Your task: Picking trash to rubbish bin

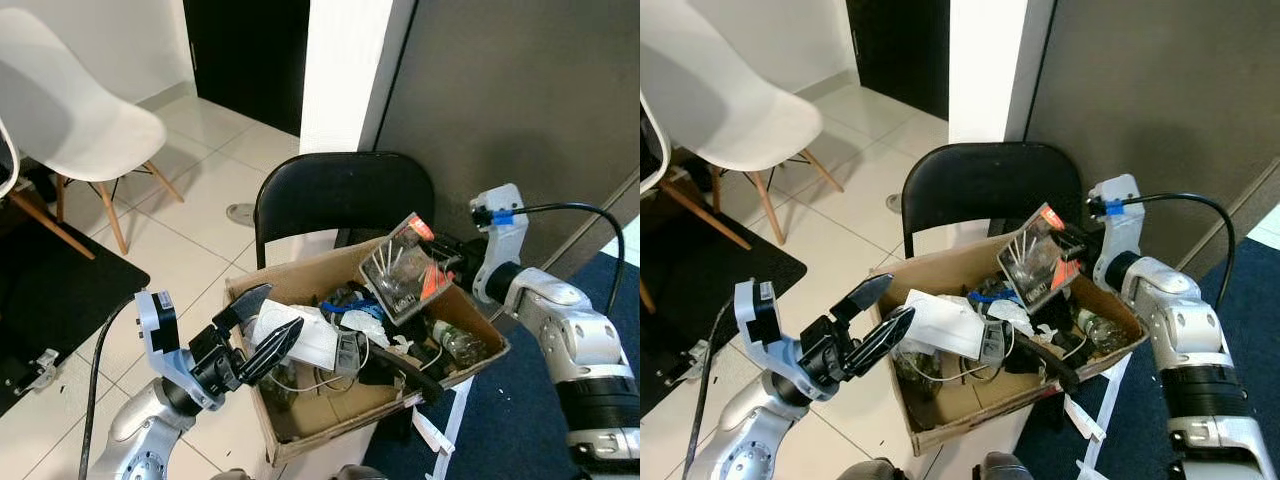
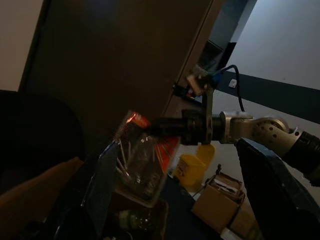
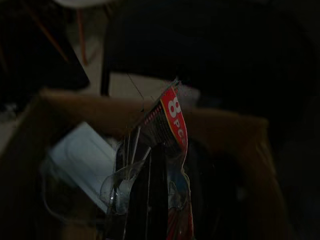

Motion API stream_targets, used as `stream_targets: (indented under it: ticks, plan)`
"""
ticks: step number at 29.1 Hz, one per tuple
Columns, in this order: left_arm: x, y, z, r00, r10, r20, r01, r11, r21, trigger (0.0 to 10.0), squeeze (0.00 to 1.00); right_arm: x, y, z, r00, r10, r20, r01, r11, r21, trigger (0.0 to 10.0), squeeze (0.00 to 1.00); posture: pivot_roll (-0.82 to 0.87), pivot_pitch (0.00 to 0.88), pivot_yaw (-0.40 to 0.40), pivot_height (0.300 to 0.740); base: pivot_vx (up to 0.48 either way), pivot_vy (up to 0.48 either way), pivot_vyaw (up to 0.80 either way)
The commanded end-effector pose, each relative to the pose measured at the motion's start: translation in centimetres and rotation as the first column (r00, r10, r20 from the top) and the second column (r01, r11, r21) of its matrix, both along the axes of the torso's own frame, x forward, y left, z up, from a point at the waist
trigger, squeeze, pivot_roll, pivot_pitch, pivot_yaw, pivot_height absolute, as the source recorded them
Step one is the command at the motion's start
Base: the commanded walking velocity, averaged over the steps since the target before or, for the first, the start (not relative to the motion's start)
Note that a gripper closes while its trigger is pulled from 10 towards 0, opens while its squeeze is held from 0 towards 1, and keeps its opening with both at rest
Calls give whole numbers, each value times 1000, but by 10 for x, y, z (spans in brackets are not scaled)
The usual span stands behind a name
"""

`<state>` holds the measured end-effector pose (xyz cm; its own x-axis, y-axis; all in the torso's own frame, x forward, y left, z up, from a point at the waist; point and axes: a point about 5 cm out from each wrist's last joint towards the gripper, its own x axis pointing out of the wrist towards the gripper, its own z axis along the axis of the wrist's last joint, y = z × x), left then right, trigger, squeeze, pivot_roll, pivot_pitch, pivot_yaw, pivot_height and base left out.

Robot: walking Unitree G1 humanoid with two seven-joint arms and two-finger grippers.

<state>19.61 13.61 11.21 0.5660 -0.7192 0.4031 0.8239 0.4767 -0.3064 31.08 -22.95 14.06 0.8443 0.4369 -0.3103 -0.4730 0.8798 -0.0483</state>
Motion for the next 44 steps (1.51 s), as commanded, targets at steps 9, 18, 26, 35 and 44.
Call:
stream_targets:
  ticks: [9,18,26,35,44]
  plan:
    - [2,-3,-5,999,-11,-40,11,1000,-11,10000,0,-2,-6,-15,997,-13,-80,5,995,-98,10000,0,-72,0,-52,740,0,0,0]
    - [24,12,-57,955,110,-277,-72,987,146,10000,0,1,-11,-13,997,-33,-64,26,994,-105,10000,0,-66,0,-55,740,0,0,0]
    - [20,25,11,958,216,-191,-157,946,283,10000,0,1,-15,-12,997,-52,-56,45,993,-111,10000,0,-62,0,-55,740,0,0,0]
    - [26,34,-2,958,207,-200,-122,921,371,10000,0,2,-20,-13,994,-85,-62,77,990,-116,10000,0,-65,0,-50,740,0,0,0]
    - [19,33,-12,950,173,-259,-67,926,373,10000,0,3,-22,-14,993,-98,-73,89,989,-123,10000,0,-65,0,-50,740,0,0,0]
